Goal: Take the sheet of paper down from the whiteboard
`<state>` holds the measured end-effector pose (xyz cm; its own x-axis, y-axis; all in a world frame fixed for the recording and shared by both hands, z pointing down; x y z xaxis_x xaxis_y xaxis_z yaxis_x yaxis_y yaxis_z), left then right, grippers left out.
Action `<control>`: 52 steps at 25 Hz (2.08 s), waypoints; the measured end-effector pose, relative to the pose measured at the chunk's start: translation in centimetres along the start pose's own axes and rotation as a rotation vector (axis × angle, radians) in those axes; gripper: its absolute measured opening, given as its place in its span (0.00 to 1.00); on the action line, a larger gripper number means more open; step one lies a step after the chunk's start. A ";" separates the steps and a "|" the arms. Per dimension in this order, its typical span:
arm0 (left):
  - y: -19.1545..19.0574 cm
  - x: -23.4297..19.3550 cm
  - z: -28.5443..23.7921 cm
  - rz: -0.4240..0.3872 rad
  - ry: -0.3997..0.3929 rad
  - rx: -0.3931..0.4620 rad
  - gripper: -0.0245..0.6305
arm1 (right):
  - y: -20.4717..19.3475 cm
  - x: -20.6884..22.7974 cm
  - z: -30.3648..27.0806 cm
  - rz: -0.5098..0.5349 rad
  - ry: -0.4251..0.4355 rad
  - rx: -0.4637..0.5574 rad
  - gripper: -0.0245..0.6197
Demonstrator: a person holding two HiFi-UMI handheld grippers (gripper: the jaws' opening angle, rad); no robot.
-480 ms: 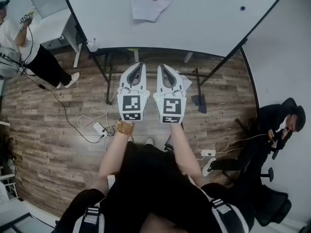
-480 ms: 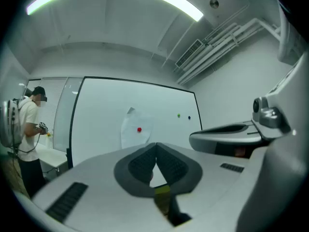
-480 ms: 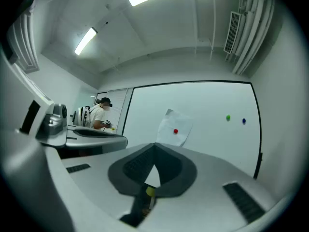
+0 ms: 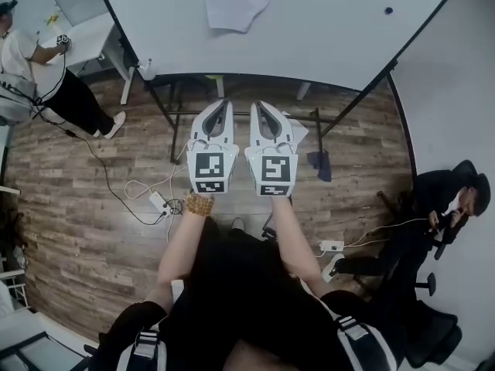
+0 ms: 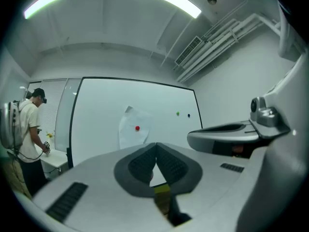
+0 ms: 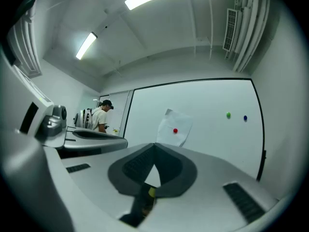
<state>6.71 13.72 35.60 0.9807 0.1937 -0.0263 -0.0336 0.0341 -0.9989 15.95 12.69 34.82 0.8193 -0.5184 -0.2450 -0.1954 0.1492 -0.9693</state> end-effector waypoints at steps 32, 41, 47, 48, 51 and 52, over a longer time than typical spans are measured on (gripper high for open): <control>-3.8 -8.8 -10.8 0.128 -0.027 -0.033 0.06 | -3.2 0.8 -13.2 0.047 -0.061 -0.101 0.04; -4.1 -12.5 -15.1 0.140 -0.083 -0.026 0.06 | -3.4 0.1 -18.8 0.102 -0.080 -0.127 0.04; -4.1 -14.6 -17.3 0.145 -0.112 -0.045 0.06 | -2.9 0.2 -21.8 0.120 -0.115 -0.132 0.04; -4.0 -14.8 -17.6 0.147 -0.123 -0.046 0.06 | -2.8 0.3 -22.1 0.123 -0.123 -0.130 0.04; -3.8 -15.0 -18.4 0.154 -0.152 -0.042 0.06 | -2.3 0.6 -22.7 0.127 -0.140 -0.120 0.04; -3.7 -15.0 -18.7 0.154 -0.158 -0.041 0.06 | -2.2 0.8 -22.8 0.128 -0.143 -0.118 0.04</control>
<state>-4.27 -7.64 38.95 0.9221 0.3453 -0.1749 -0.1691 -0.0471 -0.9845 4.74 -7.26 36.26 0.8504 -0.3756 -0.3685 -0.3572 0.1022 -0.9284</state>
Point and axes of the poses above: the fingertips, and each gripper's own axes: z backward along the fingers, x to its right, y out of its top, the point moved 4 cm from there along z, backward along the fingers, and after that the axes turned 6 degrees about z, right-handed, at the moved point
